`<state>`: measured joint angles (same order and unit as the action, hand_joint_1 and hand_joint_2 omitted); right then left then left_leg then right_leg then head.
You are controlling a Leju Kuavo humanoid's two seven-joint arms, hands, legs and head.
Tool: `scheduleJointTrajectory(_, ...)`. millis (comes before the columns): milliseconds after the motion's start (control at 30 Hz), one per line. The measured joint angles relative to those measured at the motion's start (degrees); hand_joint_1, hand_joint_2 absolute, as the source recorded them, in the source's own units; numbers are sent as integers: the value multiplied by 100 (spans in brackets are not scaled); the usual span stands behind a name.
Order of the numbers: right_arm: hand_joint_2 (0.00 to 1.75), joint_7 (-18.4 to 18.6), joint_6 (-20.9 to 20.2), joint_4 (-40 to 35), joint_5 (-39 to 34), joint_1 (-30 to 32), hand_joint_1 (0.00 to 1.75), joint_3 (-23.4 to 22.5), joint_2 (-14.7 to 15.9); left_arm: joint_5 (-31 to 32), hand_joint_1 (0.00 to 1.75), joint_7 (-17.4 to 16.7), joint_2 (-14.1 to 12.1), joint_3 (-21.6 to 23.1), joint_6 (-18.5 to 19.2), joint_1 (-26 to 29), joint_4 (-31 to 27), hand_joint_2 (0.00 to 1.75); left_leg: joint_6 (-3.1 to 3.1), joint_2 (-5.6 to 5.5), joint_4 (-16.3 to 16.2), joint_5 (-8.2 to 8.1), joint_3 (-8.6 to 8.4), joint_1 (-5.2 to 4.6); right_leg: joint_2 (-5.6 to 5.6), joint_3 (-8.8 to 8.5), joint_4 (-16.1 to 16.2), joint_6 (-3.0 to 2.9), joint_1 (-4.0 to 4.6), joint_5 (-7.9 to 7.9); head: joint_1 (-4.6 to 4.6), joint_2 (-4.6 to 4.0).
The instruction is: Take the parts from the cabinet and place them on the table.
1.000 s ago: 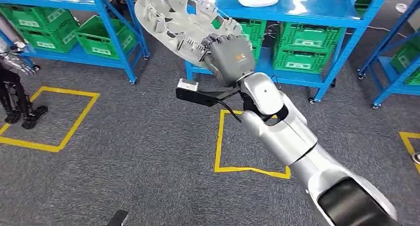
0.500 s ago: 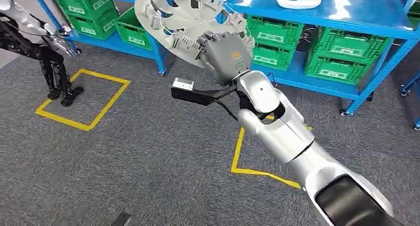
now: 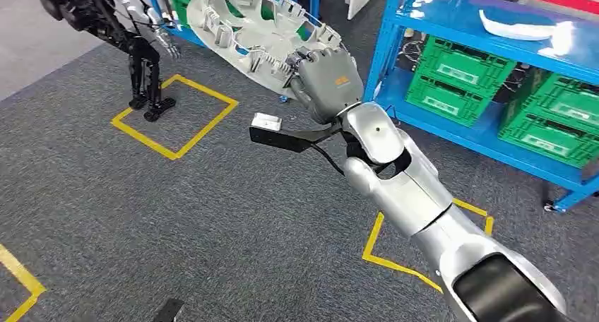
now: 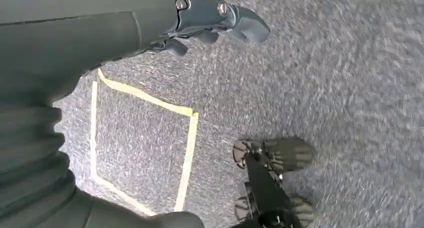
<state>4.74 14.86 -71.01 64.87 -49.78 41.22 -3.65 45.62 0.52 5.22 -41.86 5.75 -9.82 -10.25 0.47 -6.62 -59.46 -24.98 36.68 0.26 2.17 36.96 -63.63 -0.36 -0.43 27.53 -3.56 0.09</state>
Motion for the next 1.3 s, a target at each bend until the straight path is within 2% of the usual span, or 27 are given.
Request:
scheduleJointTrajectory(33,175,0,0,0,0,-2,175,0,0,0,0,0,24,0,0,0,4,175,-11,-49,-10,1,30,11,330,-117,278,-72,-8,10,-2,0)
scheduleJointTrajectory(100,175,-15,0,-2,0,-9,175,0,-2,-2,0,2,15,0,-11,-2,0,175,-87,-180,-3,36,95,35,223,-123,355,-20,1,-13,-2,0)
scheduleJointTrajectory(167,175,-13,0,-2,-2,-15,175,0,-11,-2,0,6,15,0,-11,49,2,175,-166,-327,47,72,106,64,111,-142,376,-52,33,-18,7,0)
scheduleJointTrajectory(200,175,-9,-2,-2,-4,-15,175,0,-24,0,0,7,-16,0,-9,65,-2,175,-192,-389,67,68,100,27,-1,-193,453,-81,-54,-49,17,0)
scheduleJointTrajectory(267,175,2,-7,-2,-7,-19,175,0,-24,9,0,11,11,0,4,61,7,175,-245,281,-324,-179,281,0,-150,-260,513,-145,-53,-56,-68,0)
scheduleJointTrajectory(300,175,4,0,-2,-5,-19,175,-2,-18,11,0,9,4,0,4,41,7,175,-289,491,-744,-368,487,14,-227,-266,510,-154,-49,-49,-61,0)
scheduleJointTrajectory(367,175,4,0,-2,-2,-14,175,0,-11,18,0,5,-2,0,4,32,7,175,-363,625,-1551,-638,905,73,-407,-273,504,-163,-49,-28,-70,0)
scheduleJointTrajectory(400,175,4,4,-2,0,-14,175,0,-9,20,0,-6,-2,0,4,37,7,175,-388,638,-1632,-602,957,103,-482,-279,501,-147,-57,-16,-68,0)
scheduleJointTrajectory(467,175,7,7,0,0,-13,175,0,-9,24,0,-9,-4,0,4,46,7,175,-442,709,-955,-175,595,156,-640,-311,483,-98,-81,25,-68,0)
scheduleJointTrajectory(500,175,-2,9,0,2,-15,175,0,-9,26,0,-9,-11,0,4,40,5,175,-453,844,-374,67,274,161,-708,-333,459,-64,-96,56,-68,0)
scheduleJointTrajectory(533,175,-11,11,0,2,-17,175,0,-9,26,0,-9,-9,0,4,28,4,175,-464,1148,64,92,58,142,-760,-355,435,-15,-84,91,-70,0)
scheduleJointTrajectory(600,175,-20,20,-2,2,-31,175,-2,-7,28,0,-6,-9,0,4,-4,2,175,-292,1054,44,74,50,80,-847,-364,440,64,-32,124,-68,0)
scheduleJointTrajectory(700,175,-17,22,-2,2,-45,175,-2,-9,28,0,-7,-20,-2,4,13,0,175,-169,821,63,85,65,60,-1066,-466,496,183,-43,151,-61,0)
scheduleJointTrajectory(733,175,-18,20,-2,2,-43,175,-2,-9,28,0,-4,-15,-2,4,30,0,175,-129,742,95,109,41,112,-836,-473,415,220,-83,223,-30,0)
scheduleJointTrajectory(767,175,-31,20,-2,0,-49,175,-2,-9,28,0,-7,-7,-2,4,24,0,175,-97,683,101,120,44,117,-540,-357,180,209,-90,396,-9,0)
scheduleJointTrajectory(800,175,-26,24,-2,0,-46,175,-2,-2,28,0,-2,-9,-2,4,11,0,175,-64,628,101,125,55,116,-354,-158,-230,200,-80,623,11,0)
scheduleJointTrajectory(867,175,-17,26,-2,7,-33,175,-2,28,28,0,9,-9,-2,4,1,0,175,-39,443,96,123,70,88,-236,343,-1198,184,-55,1000,35,0)
scheduleJointTrajectory(900,175,-13,28,-2,11,-17,175,-2,44,31,0,9,-9,-2,4,10,0,175,-34,357,85,124,70,77,-224,459,-1379,169,-43,991,35,0)
scheduleJointTrajectory(933,175,2,28,-2,15,0,175,-2,52,39,0,9,-9,-2,4,24,0,175,-35,263,74,123,70,72,-216,436,-1267,142,-31,840,35,0)
scheduleJointTrajectory(1000,175,7,26,-2,44,4,175,-2,55,52,0,9,-9,-2,4,31,2,175,-43,81,44,121,73,69,-151,68,-402,76,-21,311,42,0)
scheduleJointTrajectory(1033,175,31,28,-2,61,3,175,-2,55,52,0,11,-4,-2,4,29,0,175,-57,6,31,120,74,70,-6,-152,69,45,-22,89,44,0)
scheduleJointTrajectory(1067,175,42,33,-2,77,3,175,-2,55,55,0,13,6,-2,4,30,2,175,-89,-60,21,124,89,66,234,-262,335,33,-19,121,46,0)
scheduleJointTrajectory(1133,175,59,48,-22,109,0,175,-2,57,59,0,13,0,-2,7,27,0,175,-177,-167,46,159,128,75,108,-257,372,20,-1,70,42,0)
scheduleJointTrajectory(1200,175,70,50,-37,111,-2,175,-2,52,63,0,13,-7,-7,18,59,0,175,-268,-293,111,199,148,93,-7,-274,404,-62,23,39,46,0)
scheduleJointTrajectory(1233,175,70,46,-48,116,-1,175,-2,44,66,0,11,-22,-9,17,77,2,175,-268,-135,73,181,175,91,-104,-303,472,-109,-28,-5,46,0)
scheduleJointTrajectory(1267,175,72,44,-53,118,5,175,0,33,66,0,9,-7,-11,20,79,7,175,-284,234,-85,62,236,36,-144,-323,492,-143,-25,-8,-11,0)
scheduleJointTrajectory(1300,175,72,41,-55,127,2,175,0,35,66,0,17,-2,-11,20,67,7,175,-302,443,-418,-140,394,43,-212,-326,492,-164,-20,-7,-28,0)
